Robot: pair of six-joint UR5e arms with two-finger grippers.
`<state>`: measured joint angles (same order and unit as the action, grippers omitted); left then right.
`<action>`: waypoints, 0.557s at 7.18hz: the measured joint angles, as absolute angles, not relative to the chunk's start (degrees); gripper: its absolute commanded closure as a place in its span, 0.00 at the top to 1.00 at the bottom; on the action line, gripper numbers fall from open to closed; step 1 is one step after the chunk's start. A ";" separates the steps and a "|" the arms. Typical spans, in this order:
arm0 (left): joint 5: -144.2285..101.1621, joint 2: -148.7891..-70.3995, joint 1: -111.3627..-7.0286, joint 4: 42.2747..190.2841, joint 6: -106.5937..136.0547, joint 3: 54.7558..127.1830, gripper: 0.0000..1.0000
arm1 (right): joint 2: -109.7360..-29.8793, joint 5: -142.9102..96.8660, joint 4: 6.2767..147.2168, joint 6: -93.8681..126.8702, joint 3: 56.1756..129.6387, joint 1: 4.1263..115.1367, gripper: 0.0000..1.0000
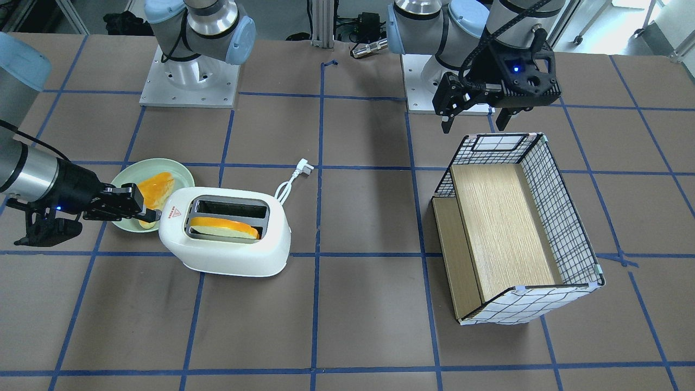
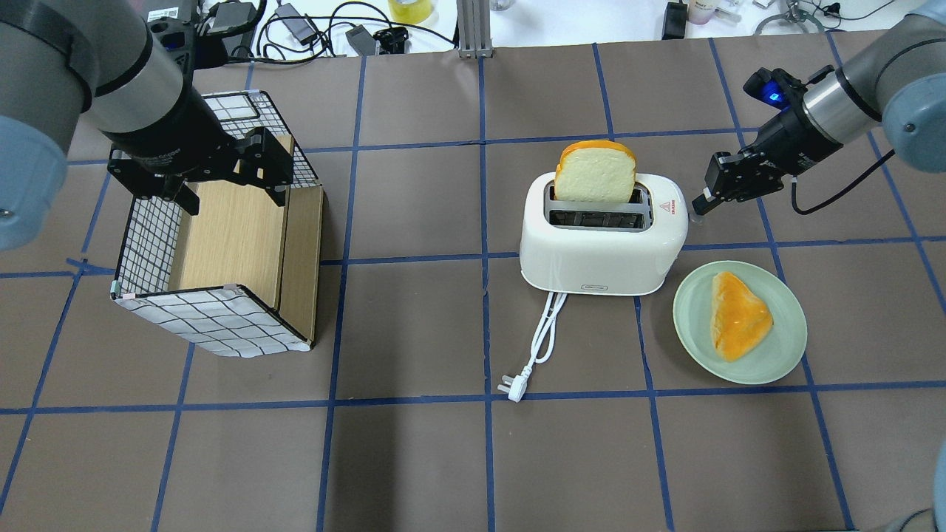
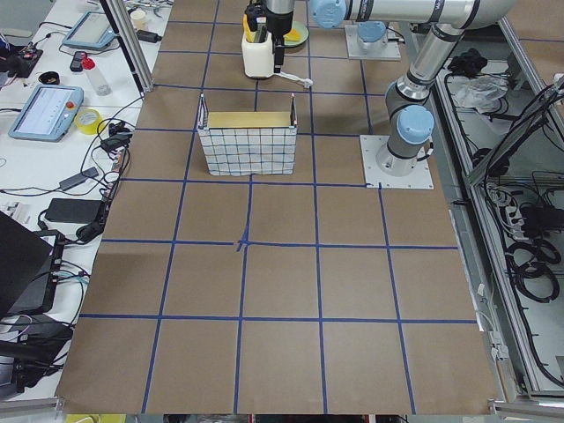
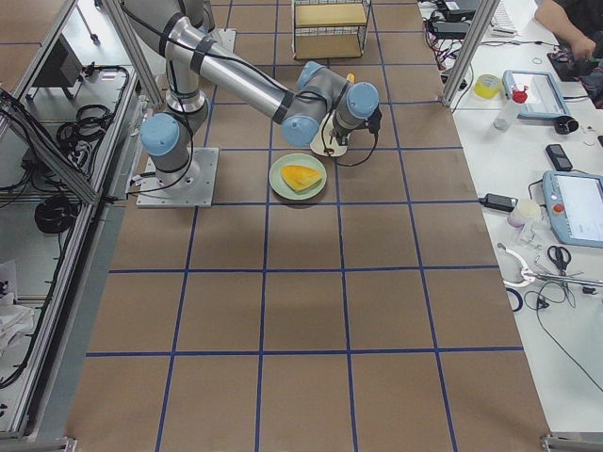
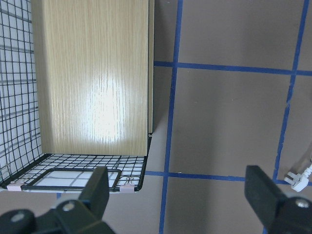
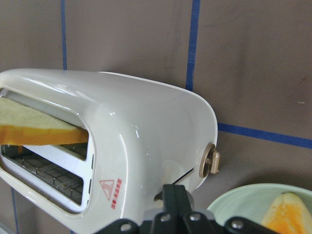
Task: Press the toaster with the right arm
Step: 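Position the right gripper on top of the toaster's tan lever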
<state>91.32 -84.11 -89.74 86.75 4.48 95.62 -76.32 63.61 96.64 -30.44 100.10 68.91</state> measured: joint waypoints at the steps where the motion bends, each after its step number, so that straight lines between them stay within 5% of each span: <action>1: 91.32 -84.11 -89.74 86.75 4.48 95.62 1.00 | -76.48 63.54 96.62 -30.49 100.28 68.91 0.00; 4: 91.32 -84.11 -89.74 86.75 4.48 95.62 1.00 | -76.36 63.68 96.57 -30.66 100.50 68.91 0.00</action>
<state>91.32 -84.11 -89.74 86.75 4.48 95.62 -76.36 63.68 96.57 -30.66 100.50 68.91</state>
